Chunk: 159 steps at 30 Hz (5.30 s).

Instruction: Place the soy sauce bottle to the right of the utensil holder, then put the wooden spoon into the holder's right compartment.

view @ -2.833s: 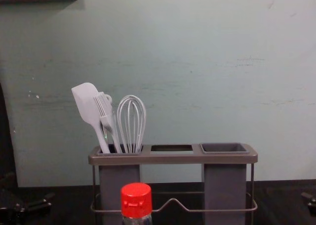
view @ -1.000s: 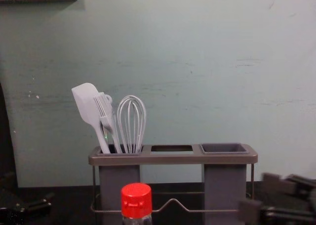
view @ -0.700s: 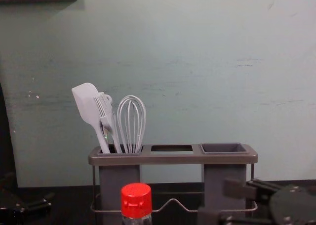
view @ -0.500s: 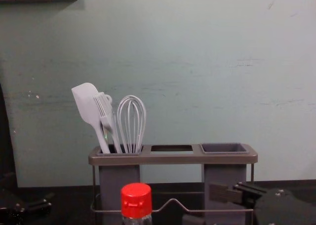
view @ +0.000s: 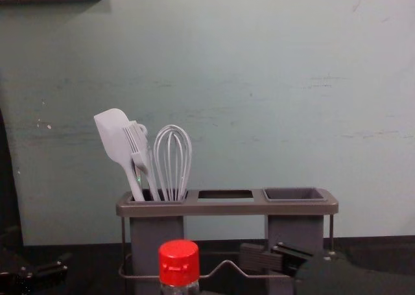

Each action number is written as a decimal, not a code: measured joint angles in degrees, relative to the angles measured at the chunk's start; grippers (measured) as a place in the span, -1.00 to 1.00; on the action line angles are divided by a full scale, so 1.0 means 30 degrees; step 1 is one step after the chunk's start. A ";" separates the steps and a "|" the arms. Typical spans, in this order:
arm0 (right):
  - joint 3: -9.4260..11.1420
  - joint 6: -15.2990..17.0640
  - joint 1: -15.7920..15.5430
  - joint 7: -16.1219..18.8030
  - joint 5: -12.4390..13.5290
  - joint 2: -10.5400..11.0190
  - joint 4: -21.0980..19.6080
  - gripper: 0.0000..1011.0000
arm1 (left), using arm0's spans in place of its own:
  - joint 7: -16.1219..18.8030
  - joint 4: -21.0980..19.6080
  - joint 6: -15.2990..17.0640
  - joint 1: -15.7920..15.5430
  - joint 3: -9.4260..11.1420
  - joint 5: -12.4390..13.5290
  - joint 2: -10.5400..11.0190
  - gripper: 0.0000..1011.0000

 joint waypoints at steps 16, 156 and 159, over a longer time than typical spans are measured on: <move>-0.1121 0.0762 0.1351 -0.0267 -0.0884 -0.1047 0.0440 0.98 | 0.0000 0.0000 0.0001 0.0000 0.0000 0.0001 0.0001 0.99; 0.5424 0.0300 0.1103 -0.2254 0.0459 0.0198 0.3546 -0.24 | 0.0000 -0.0001 0.0001 0.0002 0.0000 0.0000 0.0001 0.99; 0.5263 0.0302 0.1426 -0.2242 0.0338 0.0023 0.3865 -0.24 | 0.0000 0.0000 0.0001 0.0001 0.0000 0.0001 0.0000 0.99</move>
